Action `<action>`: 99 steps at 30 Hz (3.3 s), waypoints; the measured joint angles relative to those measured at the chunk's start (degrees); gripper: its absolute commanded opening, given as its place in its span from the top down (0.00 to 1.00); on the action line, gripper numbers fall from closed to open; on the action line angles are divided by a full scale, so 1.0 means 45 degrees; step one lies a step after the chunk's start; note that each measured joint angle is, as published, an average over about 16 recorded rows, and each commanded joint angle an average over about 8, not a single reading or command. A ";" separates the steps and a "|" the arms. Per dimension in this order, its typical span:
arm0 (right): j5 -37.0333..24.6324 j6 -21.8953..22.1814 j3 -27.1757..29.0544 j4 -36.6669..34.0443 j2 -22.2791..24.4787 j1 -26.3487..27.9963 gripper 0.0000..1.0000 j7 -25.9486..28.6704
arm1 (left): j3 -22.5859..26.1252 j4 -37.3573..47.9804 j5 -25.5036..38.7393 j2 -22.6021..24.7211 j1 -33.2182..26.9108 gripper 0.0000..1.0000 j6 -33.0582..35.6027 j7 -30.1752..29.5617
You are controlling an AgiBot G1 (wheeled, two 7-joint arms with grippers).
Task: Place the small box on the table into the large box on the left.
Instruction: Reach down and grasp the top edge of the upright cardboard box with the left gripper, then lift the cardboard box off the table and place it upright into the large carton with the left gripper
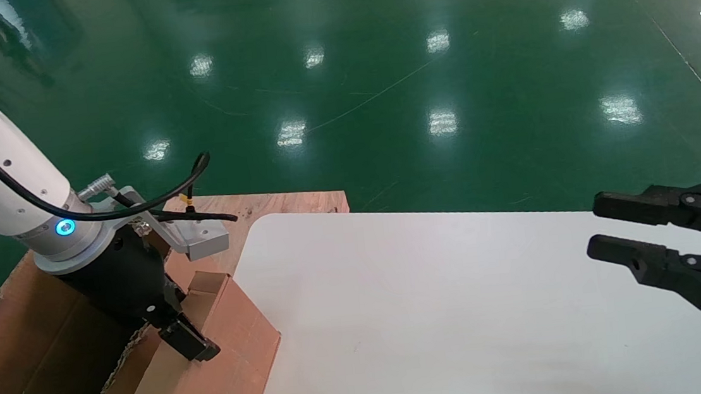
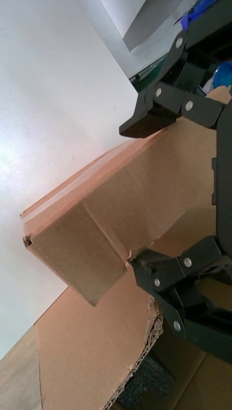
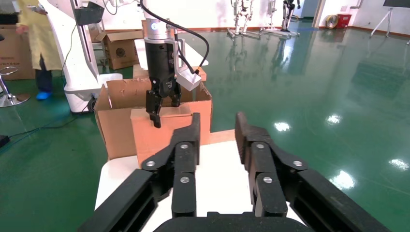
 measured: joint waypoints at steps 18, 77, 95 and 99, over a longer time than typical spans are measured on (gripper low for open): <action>0.0000 0.0000 0.0000 0.0000 0.0000 0.0000 0.00 0.0000 | -0.0533 0.0086 0.0794 0.0071 -0.1353 1.00 -0.0697 0.0564; 0.0001 0.0001 -0.0001 0.0000 0.0001 0.0001 0.00 -0.0001 | 0.6053 0.2876 0.1420 -0.3068 -0.6692 1.00 -0.1162 0.3436; 0.0001 0.0001 -0.0002 0.0000 0.0001 0.0001 0.00 -0.0001 | 0.6562 0.3199 0.1698 -0.2824 -0.4464 1.00 -0.3430 0.1992; 0.0001 0.0001 -0.0002 0.0000 0.0001 0.0001 0.00 -0.0001 | 0.6637 0.3804 0.1601 -0.2712 -0.3996 1.00 -0.3721 0.2043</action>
